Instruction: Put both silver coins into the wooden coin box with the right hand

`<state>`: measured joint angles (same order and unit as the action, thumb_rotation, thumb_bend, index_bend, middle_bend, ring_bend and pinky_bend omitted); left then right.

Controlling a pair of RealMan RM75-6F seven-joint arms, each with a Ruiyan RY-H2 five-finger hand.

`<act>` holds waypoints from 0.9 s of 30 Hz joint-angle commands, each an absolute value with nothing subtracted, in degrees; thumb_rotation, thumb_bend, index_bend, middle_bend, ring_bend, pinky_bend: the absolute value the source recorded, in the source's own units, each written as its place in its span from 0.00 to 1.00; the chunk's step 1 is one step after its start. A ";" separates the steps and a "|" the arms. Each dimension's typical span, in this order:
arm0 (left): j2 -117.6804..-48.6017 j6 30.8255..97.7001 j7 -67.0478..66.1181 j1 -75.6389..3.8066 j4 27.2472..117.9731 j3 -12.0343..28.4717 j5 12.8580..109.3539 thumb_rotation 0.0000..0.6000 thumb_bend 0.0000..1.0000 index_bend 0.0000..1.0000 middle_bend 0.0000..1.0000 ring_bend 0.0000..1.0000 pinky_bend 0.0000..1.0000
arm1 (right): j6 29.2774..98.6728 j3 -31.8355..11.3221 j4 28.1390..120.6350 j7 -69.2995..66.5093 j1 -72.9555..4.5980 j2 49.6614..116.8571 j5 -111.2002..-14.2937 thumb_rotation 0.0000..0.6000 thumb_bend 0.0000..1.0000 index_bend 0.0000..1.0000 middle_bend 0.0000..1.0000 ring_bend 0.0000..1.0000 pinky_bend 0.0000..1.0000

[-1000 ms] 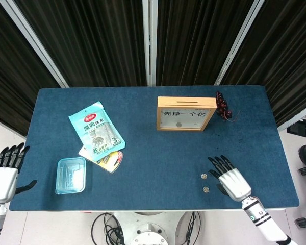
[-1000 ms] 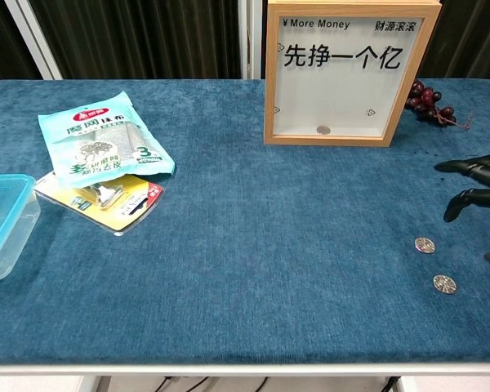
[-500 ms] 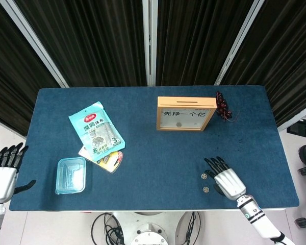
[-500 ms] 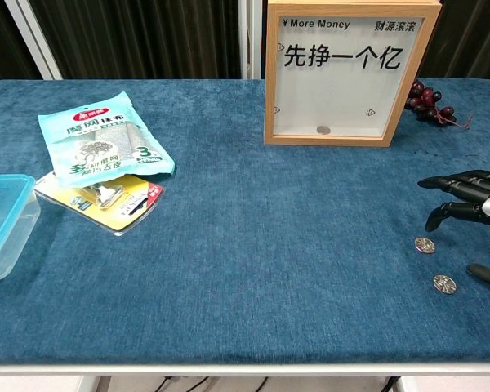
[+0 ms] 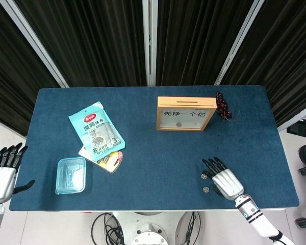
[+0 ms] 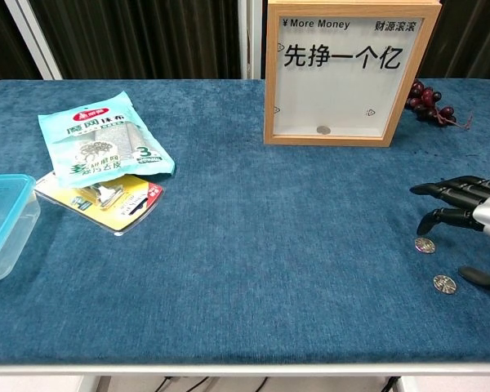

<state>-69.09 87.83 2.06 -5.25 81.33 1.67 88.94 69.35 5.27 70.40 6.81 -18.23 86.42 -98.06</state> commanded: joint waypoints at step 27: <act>-69.27 87.20 3.11 -5.36 80.35 1.60 88.64 1.00 0.00 0.00 0.00 0.00 0.00 | 68.86 5.63 68.68 6.51 -19.12 88.16 -96.91 1.00 0.33 0.35 0.00 0.00 0.00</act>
<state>-69.26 87.23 3.08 -5.36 80.38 1.60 88.66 68.87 5.64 68.70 6.50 -19.10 88.14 -96.92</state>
